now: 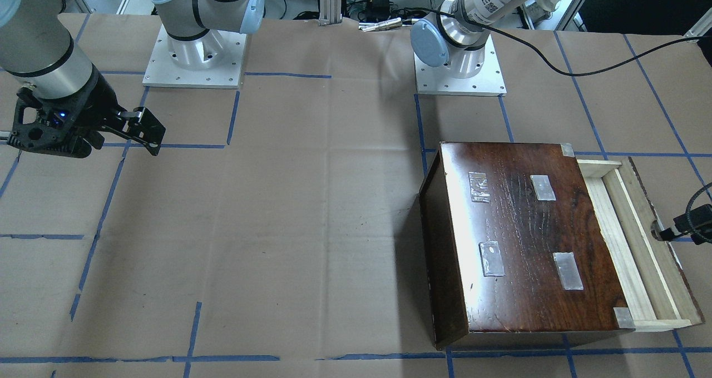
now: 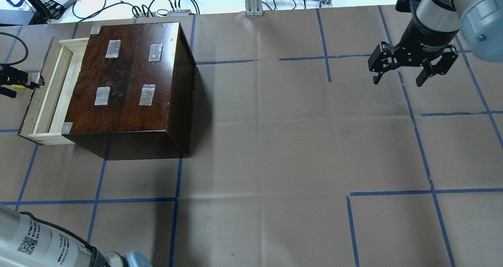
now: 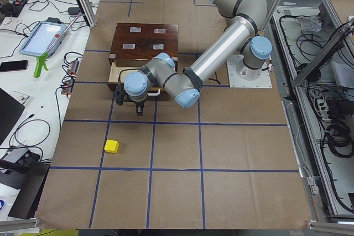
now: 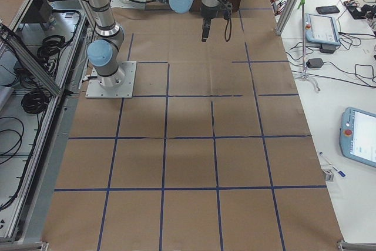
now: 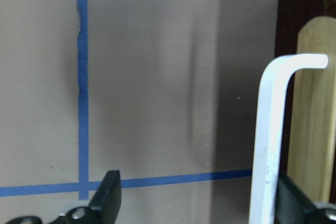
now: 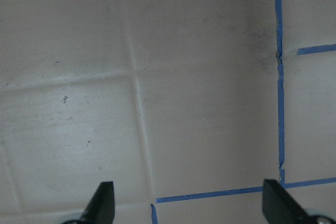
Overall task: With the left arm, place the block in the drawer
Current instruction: 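Pull the drawer out of the box with the left gripper, then move the left gripper over the yellow cube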
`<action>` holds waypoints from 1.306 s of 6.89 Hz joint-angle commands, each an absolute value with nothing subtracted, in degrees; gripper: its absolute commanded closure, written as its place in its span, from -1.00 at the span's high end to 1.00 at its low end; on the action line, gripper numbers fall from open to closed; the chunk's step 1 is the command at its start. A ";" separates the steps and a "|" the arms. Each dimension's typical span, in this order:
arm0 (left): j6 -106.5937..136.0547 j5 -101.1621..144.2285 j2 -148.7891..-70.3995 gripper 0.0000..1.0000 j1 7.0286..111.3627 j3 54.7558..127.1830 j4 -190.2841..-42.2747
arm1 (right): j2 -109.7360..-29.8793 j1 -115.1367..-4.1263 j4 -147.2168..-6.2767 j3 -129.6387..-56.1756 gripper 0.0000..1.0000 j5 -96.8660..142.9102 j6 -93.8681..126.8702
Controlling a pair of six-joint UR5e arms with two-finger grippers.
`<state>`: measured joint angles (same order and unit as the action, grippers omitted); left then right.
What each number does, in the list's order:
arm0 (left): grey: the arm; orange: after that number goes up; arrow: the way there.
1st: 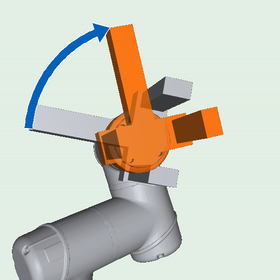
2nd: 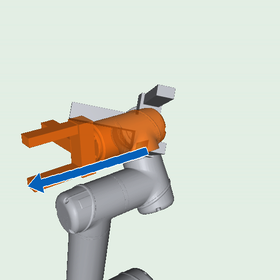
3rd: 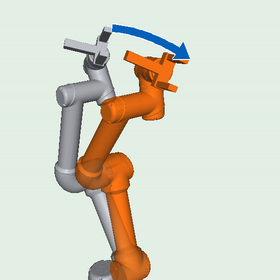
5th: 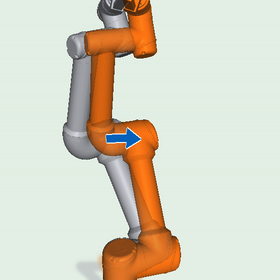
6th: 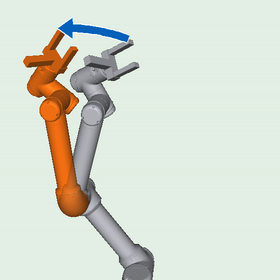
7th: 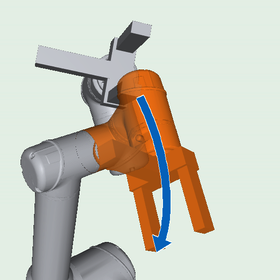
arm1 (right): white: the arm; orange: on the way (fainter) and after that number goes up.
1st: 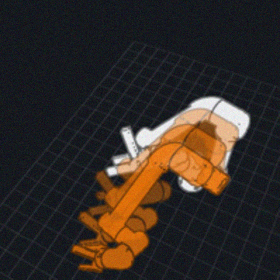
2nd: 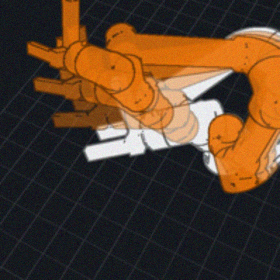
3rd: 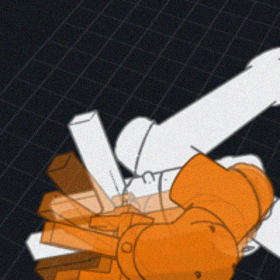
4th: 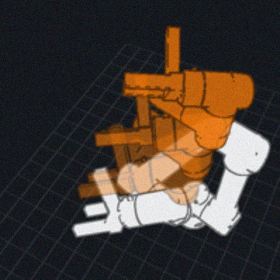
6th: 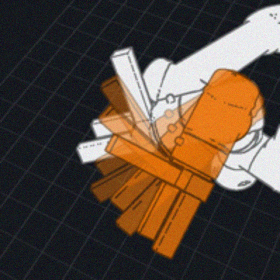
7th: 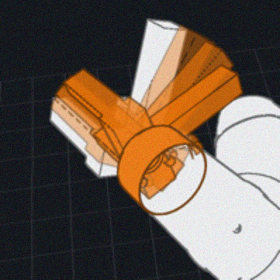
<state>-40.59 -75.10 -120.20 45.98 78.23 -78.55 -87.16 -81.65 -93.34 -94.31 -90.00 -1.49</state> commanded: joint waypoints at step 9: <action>-40.69 -83.58 -129.77 0.98 45.79 54.46 -79.80 | -87.19 -81.65 -93.34 -94.31 1.00 -90.00 -1.49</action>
<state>-40.60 -83.05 -125.30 45.79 60.70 -79.38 -87.16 -81.65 -93.34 -94.31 -90.00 -1.49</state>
